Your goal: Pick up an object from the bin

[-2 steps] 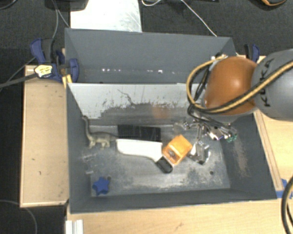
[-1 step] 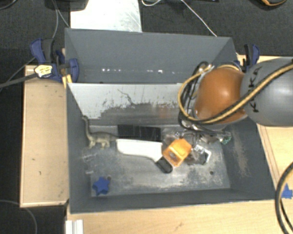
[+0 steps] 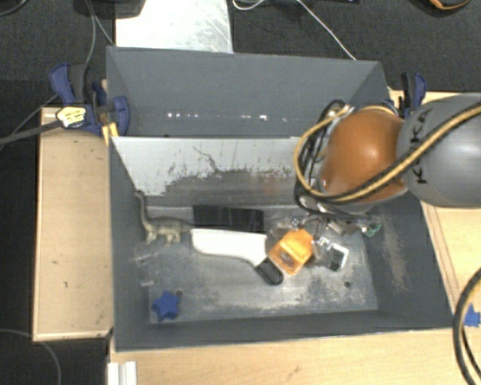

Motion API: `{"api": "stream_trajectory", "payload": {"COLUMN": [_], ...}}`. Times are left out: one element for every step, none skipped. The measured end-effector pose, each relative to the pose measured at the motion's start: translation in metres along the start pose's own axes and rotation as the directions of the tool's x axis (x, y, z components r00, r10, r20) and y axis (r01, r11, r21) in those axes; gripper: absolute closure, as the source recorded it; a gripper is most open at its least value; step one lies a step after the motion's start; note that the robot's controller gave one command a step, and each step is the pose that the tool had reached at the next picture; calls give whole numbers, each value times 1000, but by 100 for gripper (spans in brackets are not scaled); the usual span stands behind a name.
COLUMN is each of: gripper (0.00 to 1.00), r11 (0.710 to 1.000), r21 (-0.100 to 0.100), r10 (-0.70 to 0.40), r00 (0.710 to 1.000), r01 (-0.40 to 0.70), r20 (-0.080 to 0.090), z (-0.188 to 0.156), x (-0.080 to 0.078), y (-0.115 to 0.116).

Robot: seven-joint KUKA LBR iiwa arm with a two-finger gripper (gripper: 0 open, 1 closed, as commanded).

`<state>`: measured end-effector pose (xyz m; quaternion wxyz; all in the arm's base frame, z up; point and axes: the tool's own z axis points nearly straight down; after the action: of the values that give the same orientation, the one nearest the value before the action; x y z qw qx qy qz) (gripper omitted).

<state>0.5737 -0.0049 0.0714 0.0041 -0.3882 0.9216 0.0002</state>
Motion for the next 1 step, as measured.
{"api": "stream_trajectory", "payload": {"gripper": [100], "r11": [1000], "r21": [0], "r10": [0], "r00": [1000], "r01": [0], "r20": [0], "z": [0], "x": [0], "y": [0]}}
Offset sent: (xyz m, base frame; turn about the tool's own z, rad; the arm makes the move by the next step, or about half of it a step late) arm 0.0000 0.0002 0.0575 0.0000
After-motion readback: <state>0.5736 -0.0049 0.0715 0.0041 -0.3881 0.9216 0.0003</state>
